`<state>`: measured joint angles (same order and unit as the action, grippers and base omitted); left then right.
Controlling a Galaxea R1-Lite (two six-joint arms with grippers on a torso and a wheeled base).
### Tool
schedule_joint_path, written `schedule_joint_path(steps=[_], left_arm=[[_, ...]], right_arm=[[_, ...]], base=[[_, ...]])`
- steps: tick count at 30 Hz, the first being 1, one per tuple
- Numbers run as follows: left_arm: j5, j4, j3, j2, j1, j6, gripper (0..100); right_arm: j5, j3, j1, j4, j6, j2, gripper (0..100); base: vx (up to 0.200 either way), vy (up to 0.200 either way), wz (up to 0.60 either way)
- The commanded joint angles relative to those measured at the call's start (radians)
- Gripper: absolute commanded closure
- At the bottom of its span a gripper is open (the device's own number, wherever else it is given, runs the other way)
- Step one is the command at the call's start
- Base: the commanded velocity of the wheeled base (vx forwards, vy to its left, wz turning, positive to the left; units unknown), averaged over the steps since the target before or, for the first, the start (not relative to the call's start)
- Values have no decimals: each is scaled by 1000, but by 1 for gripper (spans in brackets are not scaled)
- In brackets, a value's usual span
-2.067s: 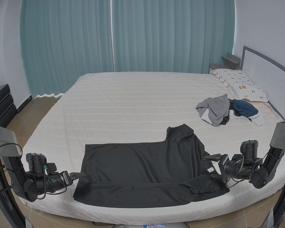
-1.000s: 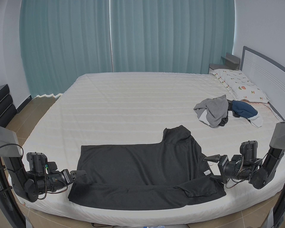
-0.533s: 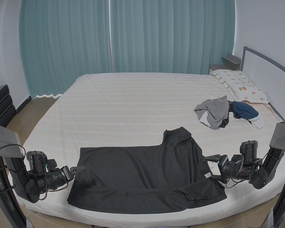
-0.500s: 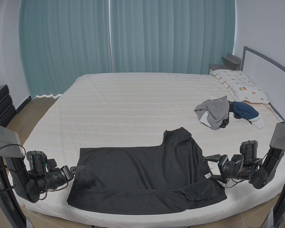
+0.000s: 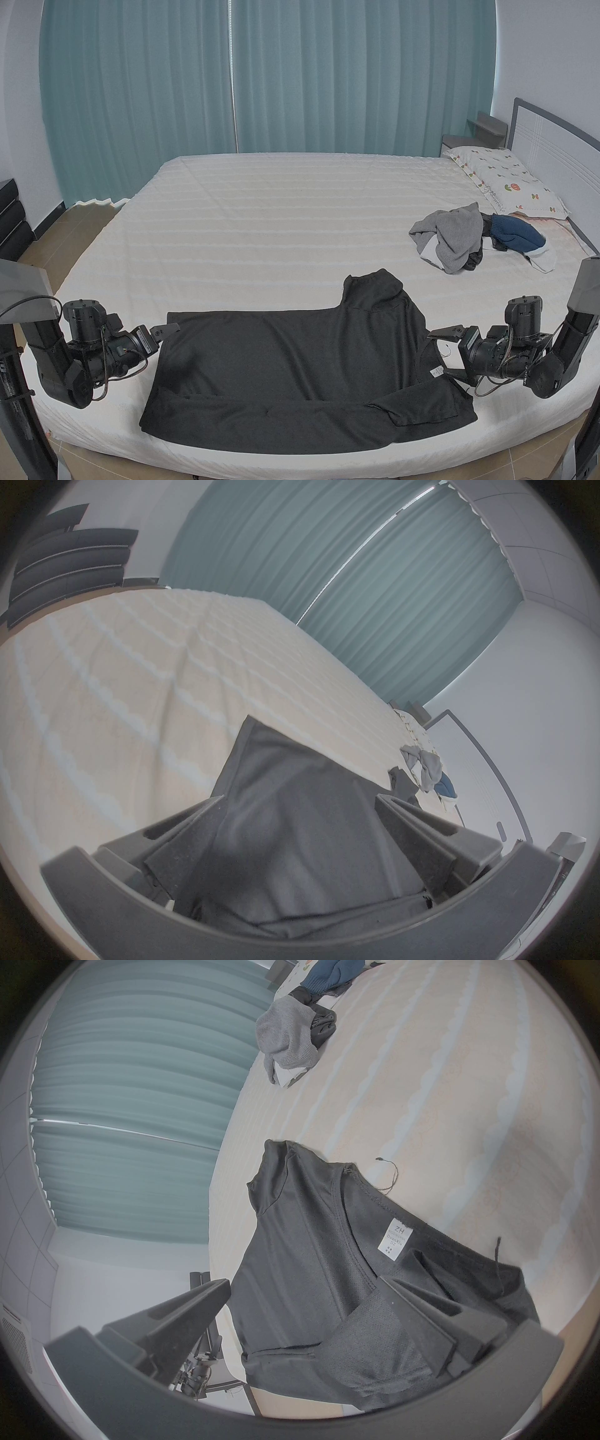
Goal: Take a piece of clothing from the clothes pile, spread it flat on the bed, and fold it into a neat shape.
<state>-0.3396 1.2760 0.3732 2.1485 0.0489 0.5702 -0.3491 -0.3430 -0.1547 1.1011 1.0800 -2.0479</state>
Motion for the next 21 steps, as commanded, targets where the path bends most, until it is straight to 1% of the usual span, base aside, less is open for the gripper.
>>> schedule_joint_path(steps=[1,2,5,8,9,13,17,21], left_arm=[[4,-78,147,94,2,-4,0],[4,-142,220,113,3,-4,0],[5,-236,346,146,11,-6,0],[7,-282,435,180,19,-15,0],[8,-297,464,198,25,-36,0],[7,-359,521,243,39,-113,0],[13,-371,605,286,37,-113,0],[11,-372,628,310,37,-113,0]], right_arm=[[-1,1,0,0,-2,0,0],[-1,2,0,0,-2,-2,0],[-1,2,0,0,-5,-5,0],[-1,2,0,0,-5,-6,0],[1,1,0,0,-5,-8,0],[1,-1,0,0,-5,-11,0],[1,1,0,0,-6,-12,0],[1,1,0,0,-6,-12,0]], base=[[0,0,0],[0,0,0],[0,0,0],[0,0,0],[0,0,0],[0,0,0],[0,0,0],[0,0,0]])
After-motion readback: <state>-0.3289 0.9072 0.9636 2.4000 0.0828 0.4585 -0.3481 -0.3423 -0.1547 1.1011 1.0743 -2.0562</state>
